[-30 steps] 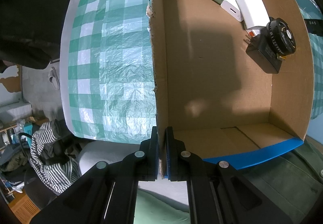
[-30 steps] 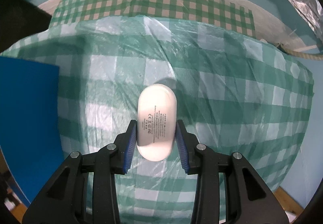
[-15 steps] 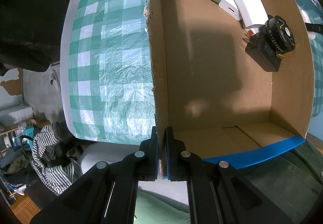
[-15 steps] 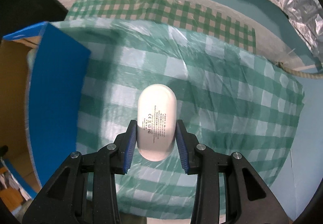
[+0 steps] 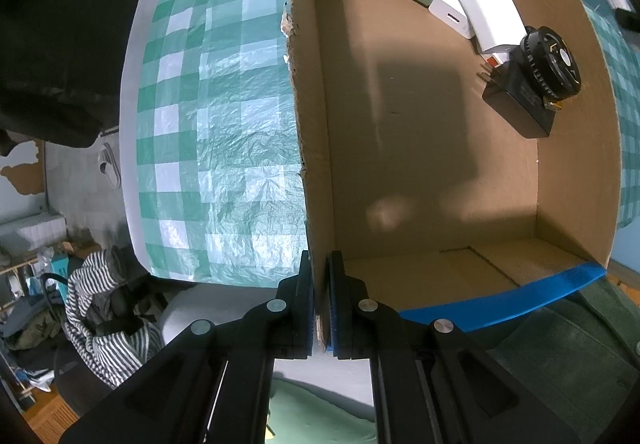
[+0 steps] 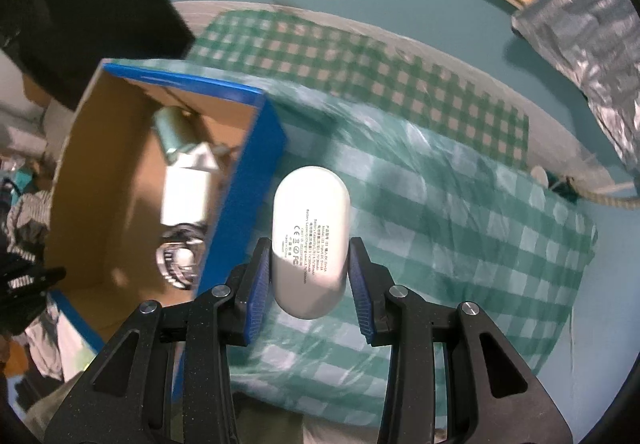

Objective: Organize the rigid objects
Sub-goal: 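Lift the earbud case with the right gripper and carry it into the box, then open the right gripper to drop the earbud case into the box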

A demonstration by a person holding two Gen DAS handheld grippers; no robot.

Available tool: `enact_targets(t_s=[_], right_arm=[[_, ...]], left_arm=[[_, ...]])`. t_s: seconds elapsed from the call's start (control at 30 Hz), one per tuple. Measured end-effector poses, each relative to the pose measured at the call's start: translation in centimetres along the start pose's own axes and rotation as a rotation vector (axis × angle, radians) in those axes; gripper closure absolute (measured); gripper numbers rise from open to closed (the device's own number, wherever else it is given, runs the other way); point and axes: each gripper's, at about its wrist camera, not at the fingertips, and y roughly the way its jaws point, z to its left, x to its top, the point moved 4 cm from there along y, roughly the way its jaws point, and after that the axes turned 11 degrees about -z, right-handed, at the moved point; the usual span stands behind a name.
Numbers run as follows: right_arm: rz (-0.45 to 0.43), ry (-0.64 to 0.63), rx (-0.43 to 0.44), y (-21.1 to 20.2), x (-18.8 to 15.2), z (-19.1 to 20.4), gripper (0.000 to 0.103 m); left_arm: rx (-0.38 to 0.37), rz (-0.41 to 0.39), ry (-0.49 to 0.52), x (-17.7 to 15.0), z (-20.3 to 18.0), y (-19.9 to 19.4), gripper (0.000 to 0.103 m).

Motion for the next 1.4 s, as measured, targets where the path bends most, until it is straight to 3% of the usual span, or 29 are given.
enact_targets(t_s=[0.57, 1.4], right_arm=[[0.007, -0.19, 0.069, 0.1, 1.0, 8.1, 0.067], [0.081, -0.294, 0.071, 3.7, 0.2, 12.2, 0.066]], left_arm=[[-0.002, -0.007, 0.015, 0.0, -0.1, 0.0, 0.097], [0.001, -0.009, 0.004, 0.2, 0.0, 0.0, 0.097]])
